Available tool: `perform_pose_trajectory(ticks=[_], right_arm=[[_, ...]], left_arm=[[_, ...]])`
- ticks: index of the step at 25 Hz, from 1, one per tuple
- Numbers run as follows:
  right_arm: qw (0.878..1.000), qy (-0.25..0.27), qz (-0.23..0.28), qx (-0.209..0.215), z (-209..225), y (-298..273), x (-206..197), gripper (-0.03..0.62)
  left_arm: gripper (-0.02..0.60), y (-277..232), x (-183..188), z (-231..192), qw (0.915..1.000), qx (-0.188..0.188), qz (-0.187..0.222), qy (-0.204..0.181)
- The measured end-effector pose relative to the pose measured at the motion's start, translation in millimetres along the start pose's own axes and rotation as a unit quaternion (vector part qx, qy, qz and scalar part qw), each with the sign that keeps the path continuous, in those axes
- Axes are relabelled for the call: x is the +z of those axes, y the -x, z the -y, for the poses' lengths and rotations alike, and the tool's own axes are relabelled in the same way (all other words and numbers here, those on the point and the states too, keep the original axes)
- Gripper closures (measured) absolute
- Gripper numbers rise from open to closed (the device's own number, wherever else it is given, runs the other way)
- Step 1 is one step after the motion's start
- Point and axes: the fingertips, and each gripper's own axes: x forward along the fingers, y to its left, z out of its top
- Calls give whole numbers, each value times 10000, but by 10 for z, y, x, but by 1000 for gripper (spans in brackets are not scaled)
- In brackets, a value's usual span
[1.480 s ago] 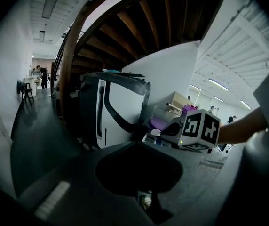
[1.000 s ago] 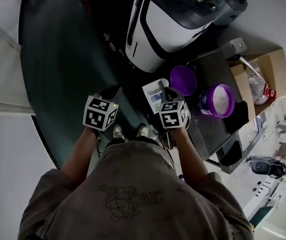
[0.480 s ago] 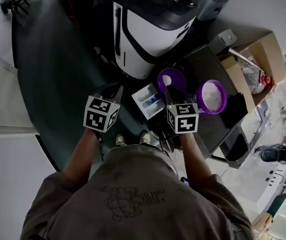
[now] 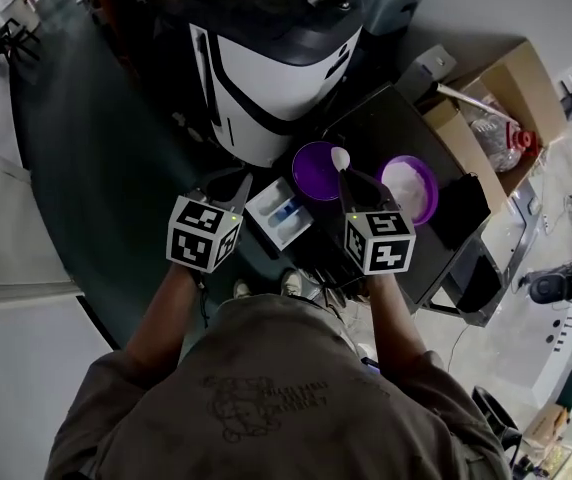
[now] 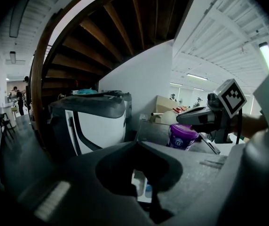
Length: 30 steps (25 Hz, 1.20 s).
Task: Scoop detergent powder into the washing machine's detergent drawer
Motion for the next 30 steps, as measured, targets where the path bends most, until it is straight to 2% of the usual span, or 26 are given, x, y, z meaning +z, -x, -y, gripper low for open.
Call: perform_pose_trajectory(ticks=[8, 19, 30], right_arm=[[9988, -216, 192, -400, 494, 210, 26, 559], [9903, -653, 283, -1190, 1296, 744, -138, 559], [9845, -720, 321, -1569, 1602, 1148, -264, 560]], left_arm=[[581, -357, 300, 298, 9986, -489, 72, -183], [581, -881, 708, 926, 9905, -1193, 113, -670], [581, -1173, 850, 1452, 9819, -1619, 98, -978]])
